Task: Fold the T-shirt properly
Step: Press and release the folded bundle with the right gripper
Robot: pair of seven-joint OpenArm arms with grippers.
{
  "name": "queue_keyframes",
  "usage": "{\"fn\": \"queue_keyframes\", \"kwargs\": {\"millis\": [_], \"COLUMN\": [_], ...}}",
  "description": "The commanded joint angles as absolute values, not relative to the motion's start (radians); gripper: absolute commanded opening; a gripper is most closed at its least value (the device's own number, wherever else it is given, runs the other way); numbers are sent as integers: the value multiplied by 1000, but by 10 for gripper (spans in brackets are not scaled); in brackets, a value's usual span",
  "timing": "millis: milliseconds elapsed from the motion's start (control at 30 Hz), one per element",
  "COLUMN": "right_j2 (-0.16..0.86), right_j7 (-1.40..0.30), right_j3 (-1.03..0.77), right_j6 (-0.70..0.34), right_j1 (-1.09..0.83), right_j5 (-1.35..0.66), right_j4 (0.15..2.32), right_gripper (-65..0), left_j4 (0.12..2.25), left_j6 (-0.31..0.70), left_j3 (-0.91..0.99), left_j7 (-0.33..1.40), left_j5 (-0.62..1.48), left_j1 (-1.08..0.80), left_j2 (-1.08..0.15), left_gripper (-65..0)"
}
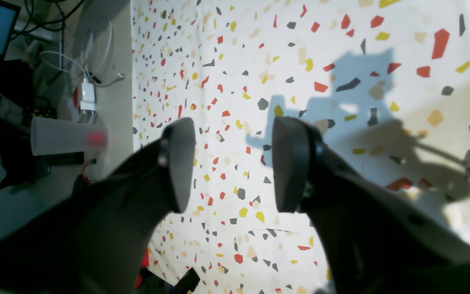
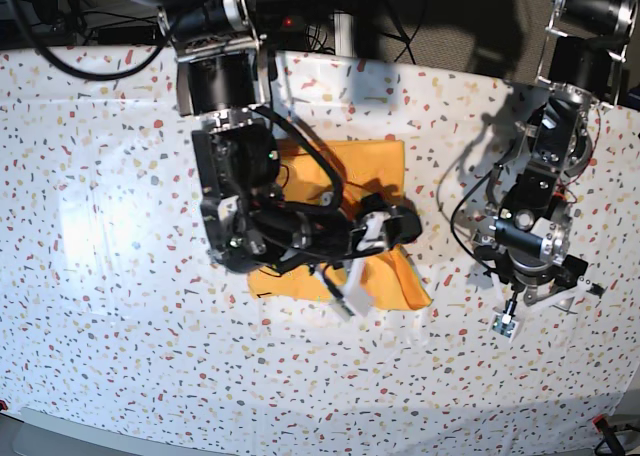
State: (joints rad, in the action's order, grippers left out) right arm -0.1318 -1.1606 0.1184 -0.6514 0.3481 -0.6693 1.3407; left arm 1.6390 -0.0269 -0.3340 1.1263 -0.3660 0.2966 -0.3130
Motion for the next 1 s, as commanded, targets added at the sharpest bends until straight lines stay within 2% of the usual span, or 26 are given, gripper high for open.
{"fn": "queue_keyframes", "kwargs": {"millis": [0, 167, 300, 500, 667, 967], "right_j2": [-153, -157, -157, -157, -157, -2], "right_j7": [-1146, -1146, -1146, -1146, -1146, -1146], "right_j3": [142, 242, 240, 97, -46, -85], "right_j6": [-666, -678, -698, -698, -673, -642], "right_j1": [369, 369, 407, 455, 450, 365], "right_j5": [-696, -720, -699, -583, -522, -448], "right_j4": [1357, 1359, 1362, 1435, 1493, 1492], "right_gripper": [-398, -398, -398, -398, -398, -397], "left_j4": [1658, 1658, 1658, 1658, 1658, 1658], "left_j6": [-38, -38, -38, -39, -95, -94], "left_j3": [-328, -328, -328, -328, -328, -328], "left_j7": [1115, 1114, 1115, 1121, 1123, 1123], "left_j5": [-386, -392, -392, -364, -304, -249], "left_j1": [321, 321, 321, 321, 321, 321], "left_j2": [-319, -336, -392, -469, -491, -491], "left_gripper": [-353, -353, -353, -353, -353, -353]}}
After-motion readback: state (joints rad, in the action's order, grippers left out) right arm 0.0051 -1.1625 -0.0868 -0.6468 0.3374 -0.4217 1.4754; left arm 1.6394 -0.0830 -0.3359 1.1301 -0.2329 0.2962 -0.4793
